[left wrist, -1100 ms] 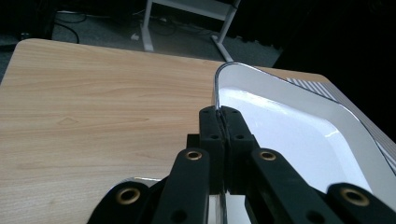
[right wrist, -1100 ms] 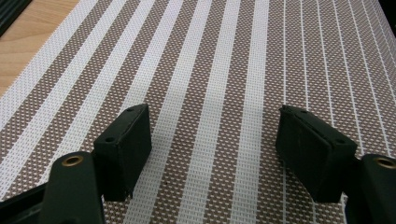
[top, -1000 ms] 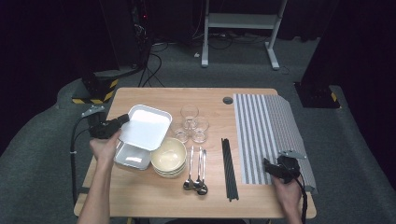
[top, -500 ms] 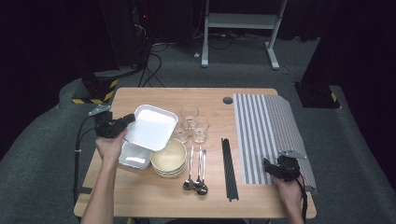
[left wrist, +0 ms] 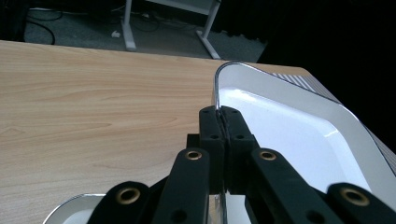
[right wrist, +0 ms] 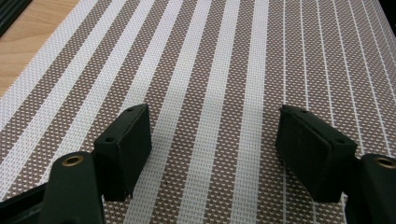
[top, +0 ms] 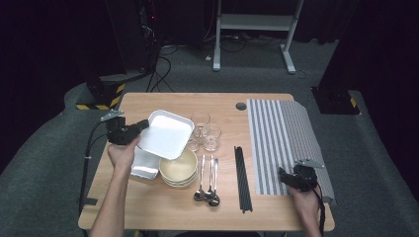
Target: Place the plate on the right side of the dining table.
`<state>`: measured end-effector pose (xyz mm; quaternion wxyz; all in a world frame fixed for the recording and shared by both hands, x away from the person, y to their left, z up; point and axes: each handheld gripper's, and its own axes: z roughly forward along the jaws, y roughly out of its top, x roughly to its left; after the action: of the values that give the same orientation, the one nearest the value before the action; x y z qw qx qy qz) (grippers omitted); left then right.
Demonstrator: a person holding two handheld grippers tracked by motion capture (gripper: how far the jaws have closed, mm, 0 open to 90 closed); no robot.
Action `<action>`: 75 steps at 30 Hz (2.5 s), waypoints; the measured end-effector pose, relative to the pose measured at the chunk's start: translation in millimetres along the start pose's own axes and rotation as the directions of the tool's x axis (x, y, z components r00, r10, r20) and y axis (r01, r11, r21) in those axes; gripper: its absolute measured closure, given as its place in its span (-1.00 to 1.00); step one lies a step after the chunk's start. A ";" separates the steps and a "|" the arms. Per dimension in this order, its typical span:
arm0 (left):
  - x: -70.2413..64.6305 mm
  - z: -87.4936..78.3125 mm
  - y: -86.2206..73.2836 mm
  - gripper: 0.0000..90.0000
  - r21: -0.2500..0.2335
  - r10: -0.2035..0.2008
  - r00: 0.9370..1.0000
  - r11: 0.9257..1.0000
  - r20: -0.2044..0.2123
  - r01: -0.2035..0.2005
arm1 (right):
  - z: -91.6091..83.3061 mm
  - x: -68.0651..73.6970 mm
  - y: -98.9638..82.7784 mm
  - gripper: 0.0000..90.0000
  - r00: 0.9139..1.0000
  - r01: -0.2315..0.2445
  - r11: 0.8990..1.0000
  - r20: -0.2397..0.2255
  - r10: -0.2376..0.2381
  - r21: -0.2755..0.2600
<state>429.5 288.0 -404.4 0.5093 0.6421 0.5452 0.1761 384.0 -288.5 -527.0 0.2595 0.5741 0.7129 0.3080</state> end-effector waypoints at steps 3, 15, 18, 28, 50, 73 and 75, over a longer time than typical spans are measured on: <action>-1.6 1.5 -0.3 0.97 0.001 0.002 1.000 1.000 0.003 -0.002 | 0.0 0.0 0.0 -0.41 1.000 0.000 1.000 0.000 0.000 0.000; -11.8 5.4 2.8 0.97 -0.011 0.024 1.000 1.000 0.018 -0.024 | 0.0 -0.3 0.0 -0.40 1.000 0.004 1.000 -0.004 -0.004 -0.001; -14.3 7.0 3.6 0.97 -0.013 0.026 0.999 1.000 0.024 -0.026 | 0.0 -0.4 0.0 -0.40 1.000 0.004 1.000 -0.004 -0.004 -0.001; -20.3 12.7 3.8 0.97 -0.017 0.025 0.999 1.000 0.041 -0.024 | 0.1 -0.5 0.0 -0.40 1.000 0.005 1.000 -0.005 -0.005 -0.001; -37.8 23.1 6.8 0.97 -0.018 0.039 0.996 0.999 0.081 -0.037 | -0.4 0.2 -0.5 -0.38 1.000 0.008 1.000 -0.004 -0.008 -0.003; -58.8 38.8 3.2 0.97 0.009 0.066 0.988 0.998 0.137 -0.068 | -0.4 0.3 -0.5 -0.38 1.000 0.008 1.000 -0.004 -0.008 -0.003; -60.9 40.1 3.2 0.97 0.011 0.072 0.988 0.997 0.139 -0.074 | -0.5 0.4 -0.5 -0.38 1.000 0.007 1.000 -0.003 -0.007 -0.003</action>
<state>441.5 216.3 -398.4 0.5341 0.6763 0.4861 0.1451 383.2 -288.2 -527.1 0.2603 0.5706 0.7149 0.3091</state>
